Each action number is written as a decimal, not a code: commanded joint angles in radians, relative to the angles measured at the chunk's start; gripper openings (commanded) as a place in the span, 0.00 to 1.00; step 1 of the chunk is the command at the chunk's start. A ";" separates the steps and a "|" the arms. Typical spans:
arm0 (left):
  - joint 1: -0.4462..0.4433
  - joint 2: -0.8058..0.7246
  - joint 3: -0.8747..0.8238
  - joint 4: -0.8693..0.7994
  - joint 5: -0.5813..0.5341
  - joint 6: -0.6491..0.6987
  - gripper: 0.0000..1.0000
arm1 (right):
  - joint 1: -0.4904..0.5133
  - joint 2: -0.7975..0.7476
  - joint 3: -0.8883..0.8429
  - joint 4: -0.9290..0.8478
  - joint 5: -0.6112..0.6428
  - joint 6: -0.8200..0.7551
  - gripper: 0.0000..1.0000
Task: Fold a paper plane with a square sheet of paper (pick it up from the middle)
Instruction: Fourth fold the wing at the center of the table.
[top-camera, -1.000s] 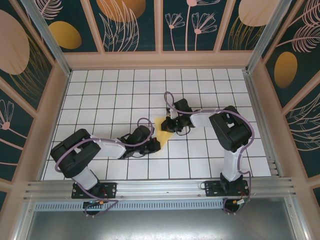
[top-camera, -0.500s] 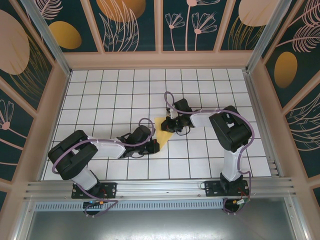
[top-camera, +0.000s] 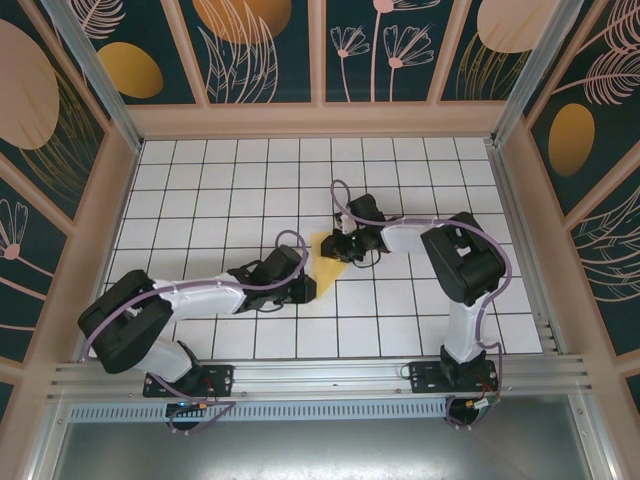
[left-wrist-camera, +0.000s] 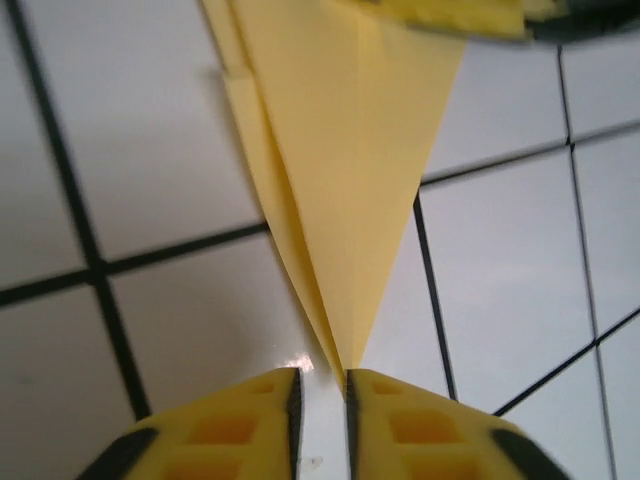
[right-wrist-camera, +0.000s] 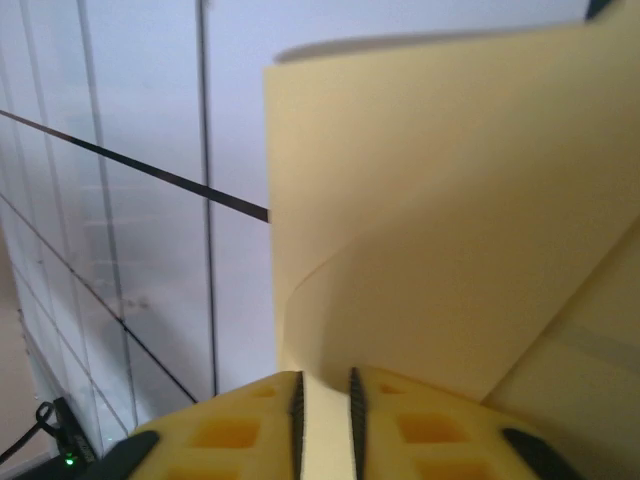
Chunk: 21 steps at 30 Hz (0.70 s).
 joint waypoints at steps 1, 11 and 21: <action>0.044 -0.060 0.014 -0.054 -0.111 -0.052 0.35 | -0.047 -0.132 -0.016 0.035 0.029 0.045 0.31; 0.126 -0.097 0.040 -0.046 -0.244 -0.162 0.77 | -0.105 -0.180 -0.123 0.059 0.083 0.077 0.48; 0.162 -0.033 0.070 0.021 -0.192 -0.158 0.98 | -0.075 -0.056 -0.039 0.044 0.050 0.073 0.49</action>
